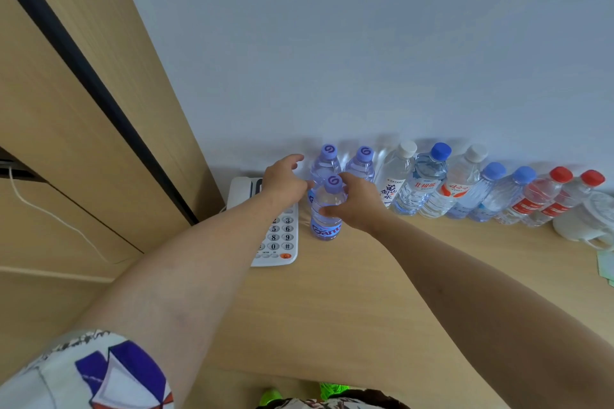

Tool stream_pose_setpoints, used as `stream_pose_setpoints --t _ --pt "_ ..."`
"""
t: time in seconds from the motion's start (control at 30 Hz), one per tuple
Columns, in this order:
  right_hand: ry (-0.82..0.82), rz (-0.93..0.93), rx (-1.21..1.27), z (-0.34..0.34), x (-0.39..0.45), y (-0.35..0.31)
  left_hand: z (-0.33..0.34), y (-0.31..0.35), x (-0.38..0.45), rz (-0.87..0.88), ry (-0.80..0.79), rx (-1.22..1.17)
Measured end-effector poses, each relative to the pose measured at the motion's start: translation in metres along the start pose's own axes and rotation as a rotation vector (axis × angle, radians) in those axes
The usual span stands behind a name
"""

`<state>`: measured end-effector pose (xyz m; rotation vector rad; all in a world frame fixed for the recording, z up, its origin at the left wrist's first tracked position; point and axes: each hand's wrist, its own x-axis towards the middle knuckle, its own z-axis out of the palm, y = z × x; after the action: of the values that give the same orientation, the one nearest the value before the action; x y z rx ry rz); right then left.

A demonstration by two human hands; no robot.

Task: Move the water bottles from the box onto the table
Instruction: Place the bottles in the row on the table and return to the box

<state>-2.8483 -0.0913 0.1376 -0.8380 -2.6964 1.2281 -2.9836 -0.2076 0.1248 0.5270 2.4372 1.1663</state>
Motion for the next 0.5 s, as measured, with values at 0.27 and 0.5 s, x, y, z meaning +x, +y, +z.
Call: stream_pose_setpoints --t 0.27,0.5 --pt "0.029 -0.041 0.054 0.011 0.003 -0.003 -0.007 -0.004 0.002 0.002 0.043 0.021" --pt "0.028 -0.035 0.072 0.012 0.001 -0.003 -0.015 -0.005 -0.001 0.021 0.058 0.06"
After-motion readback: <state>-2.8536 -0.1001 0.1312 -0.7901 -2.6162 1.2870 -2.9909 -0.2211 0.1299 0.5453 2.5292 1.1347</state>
